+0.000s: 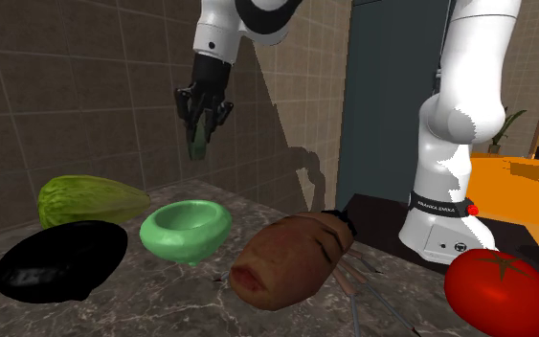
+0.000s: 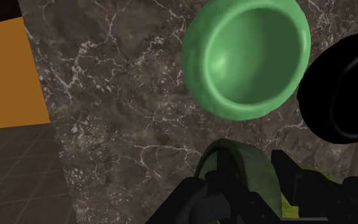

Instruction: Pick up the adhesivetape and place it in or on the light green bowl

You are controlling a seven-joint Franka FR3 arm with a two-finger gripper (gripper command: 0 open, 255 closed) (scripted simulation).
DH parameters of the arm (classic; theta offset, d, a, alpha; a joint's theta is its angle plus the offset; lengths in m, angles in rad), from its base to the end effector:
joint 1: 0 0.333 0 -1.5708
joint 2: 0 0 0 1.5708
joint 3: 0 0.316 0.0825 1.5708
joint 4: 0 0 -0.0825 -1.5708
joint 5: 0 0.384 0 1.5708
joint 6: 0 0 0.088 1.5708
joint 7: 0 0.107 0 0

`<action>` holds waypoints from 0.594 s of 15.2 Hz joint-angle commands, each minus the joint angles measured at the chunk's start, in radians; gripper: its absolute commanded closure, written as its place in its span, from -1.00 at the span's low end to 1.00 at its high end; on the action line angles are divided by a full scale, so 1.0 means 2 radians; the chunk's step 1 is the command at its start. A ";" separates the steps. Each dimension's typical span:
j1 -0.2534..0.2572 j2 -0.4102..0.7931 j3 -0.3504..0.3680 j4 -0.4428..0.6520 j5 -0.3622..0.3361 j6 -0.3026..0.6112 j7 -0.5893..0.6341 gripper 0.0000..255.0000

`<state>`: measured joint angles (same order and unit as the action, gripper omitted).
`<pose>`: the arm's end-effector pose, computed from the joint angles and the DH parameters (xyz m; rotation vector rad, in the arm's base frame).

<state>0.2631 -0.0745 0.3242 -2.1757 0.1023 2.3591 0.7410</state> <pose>0.4513 0.3048 0.4480 -2.9129 0.3141 -0.2432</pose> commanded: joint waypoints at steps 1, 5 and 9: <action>0.010 -0.001 0.013 0.003 -0.007 -0.002 0.029 1.00; 0.030 0.006 0.041 0.015 -0.026 -0.005 0.089 1.00; 0.049 0.022 0.065 0.030 -0.049 -0.005 0.145 1.00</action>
<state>0.3548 -0.0436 0.4460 -2.1278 0.0172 2.3495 1.0075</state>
